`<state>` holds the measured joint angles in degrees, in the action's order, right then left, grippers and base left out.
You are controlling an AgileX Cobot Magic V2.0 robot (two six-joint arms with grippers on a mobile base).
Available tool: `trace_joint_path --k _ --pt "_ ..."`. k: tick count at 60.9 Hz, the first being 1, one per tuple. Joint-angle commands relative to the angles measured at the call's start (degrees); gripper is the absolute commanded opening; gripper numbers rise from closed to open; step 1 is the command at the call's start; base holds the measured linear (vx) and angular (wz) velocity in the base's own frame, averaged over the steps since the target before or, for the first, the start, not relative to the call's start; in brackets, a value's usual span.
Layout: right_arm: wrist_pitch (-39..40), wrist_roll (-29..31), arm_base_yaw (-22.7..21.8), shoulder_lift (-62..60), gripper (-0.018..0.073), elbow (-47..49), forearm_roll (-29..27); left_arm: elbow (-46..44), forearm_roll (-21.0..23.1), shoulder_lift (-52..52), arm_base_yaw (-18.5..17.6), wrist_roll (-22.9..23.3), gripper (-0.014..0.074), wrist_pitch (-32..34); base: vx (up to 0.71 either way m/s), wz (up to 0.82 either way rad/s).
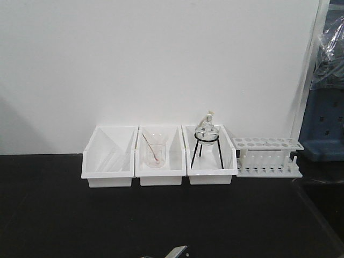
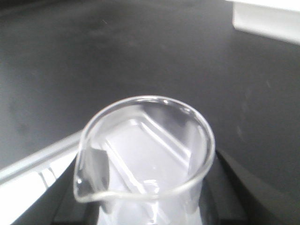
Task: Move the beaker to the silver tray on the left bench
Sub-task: 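Lower the beaker onto the silver tray and open the right gripper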
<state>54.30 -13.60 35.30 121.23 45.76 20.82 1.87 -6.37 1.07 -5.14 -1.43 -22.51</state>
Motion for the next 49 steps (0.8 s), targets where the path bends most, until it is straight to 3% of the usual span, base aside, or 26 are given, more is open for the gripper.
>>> trace_joint_path --k 1,11,20,49 --pt "4.1 1.9 -0.1 -1.8 -0.0006 1.3 -2.3 1.1 0.2 0.3 -0.4 0.1 0.0001 4.7 0.0 0.0" --pt "4.0 2.9 -0.1 -1.5 0.0028 1.2 -2.4 1.1 0.2 0.3 -0.4 0.1 0.0001 4.7 0.0 0.0" --pt "2.8 2.9 -0.1 -1.5 0.012 1.2 -2.5 1.1 0.2 0.3 -0.4 0.1 0.0001 4.7 0.0 0.0" --pt "2.1 2.8 -0.1 -2.1 0.0657 1.1 -2.4 1.1 0.2 0.3 -0.4 0.1 0.0001 4.7 0.0 0.0"
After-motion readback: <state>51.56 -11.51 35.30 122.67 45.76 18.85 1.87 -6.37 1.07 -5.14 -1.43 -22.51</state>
